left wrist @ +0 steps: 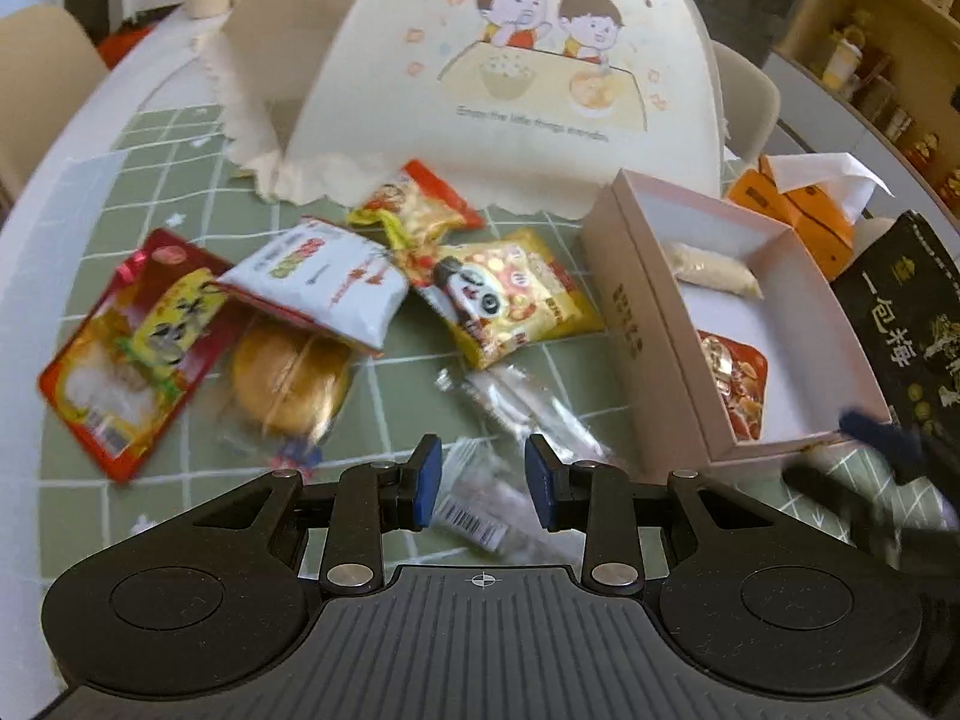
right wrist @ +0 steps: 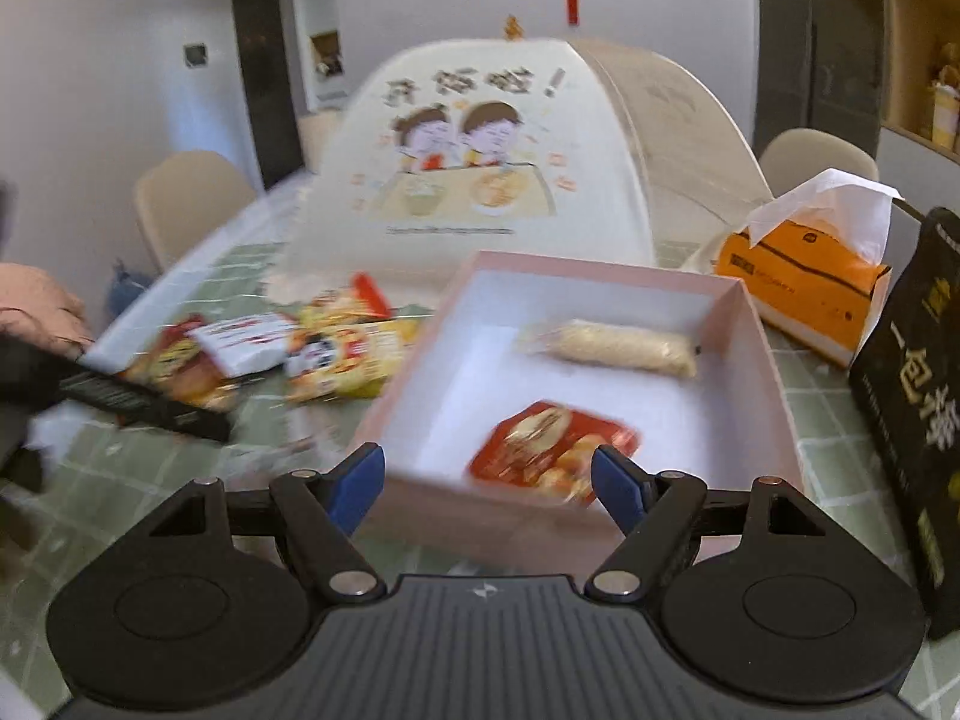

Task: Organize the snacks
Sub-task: 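Grasp the orange-red Wangzai snack bag with the right gripper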

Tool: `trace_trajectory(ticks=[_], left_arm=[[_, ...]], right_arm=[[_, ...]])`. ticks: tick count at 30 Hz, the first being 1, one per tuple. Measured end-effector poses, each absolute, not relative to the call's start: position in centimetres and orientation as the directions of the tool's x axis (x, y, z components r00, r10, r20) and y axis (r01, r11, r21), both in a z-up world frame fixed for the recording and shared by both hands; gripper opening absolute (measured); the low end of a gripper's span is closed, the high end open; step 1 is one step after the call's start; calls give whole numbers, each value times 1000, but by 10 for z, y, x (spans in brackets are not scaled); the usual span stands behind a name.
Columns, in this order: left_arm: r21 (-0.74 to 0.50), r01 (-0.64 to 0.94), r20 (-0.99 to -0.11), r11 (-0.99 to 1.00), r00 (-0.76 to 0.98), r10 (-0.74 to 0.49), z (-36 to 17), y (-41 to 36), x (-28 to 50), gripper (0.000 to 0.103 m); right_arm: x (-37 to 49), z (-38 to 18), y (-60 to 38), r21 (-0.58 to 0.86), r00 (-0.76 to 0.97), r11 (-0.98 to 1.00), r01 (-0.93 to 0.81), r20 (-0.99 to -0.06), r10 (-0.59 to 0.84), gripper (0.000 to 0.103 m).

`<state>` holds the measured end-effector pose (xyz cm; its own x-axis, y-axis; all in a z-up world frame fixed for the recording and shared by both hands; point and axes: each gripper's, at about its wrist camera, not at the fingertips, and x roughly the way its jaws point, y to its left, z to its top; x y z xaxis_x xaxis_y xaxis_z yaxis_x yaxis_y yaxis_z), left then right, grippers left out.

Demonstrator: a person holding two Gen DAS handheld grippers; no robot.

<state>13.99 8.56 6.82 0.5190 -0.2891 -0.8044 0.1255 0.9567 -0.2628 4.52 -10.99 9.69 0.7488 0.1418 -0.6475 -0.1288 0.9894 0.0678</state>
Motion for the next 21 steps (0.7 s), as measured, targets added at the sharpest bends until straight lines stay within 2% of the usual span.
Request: trace_trajectory(ticks=[5,11,14,18,21], left_arm=[[-227,249,-757,942,563,-331,82,64,181,35],[-98,296,-757,950,597,-264,70,54,263,35],[-136,346,-798,928,517,-310,54,58,284,35],[-136,435,-815,890,462,-350,49,66,263,36],[-188,410,-817,892,439,-374,54,85,241,36]], right_arm=[[34,85,-90,89,676,988,-123,-722,149,78],[37,83,-65,58,649,989,-134,-749,132,78],[50,79,-51,56,643,988,-143,-754,136,78],[71,60,-32,72,622,986,-153,-768,153,77],[84,47,-12,77,593,989,-127,-793,138,78]])
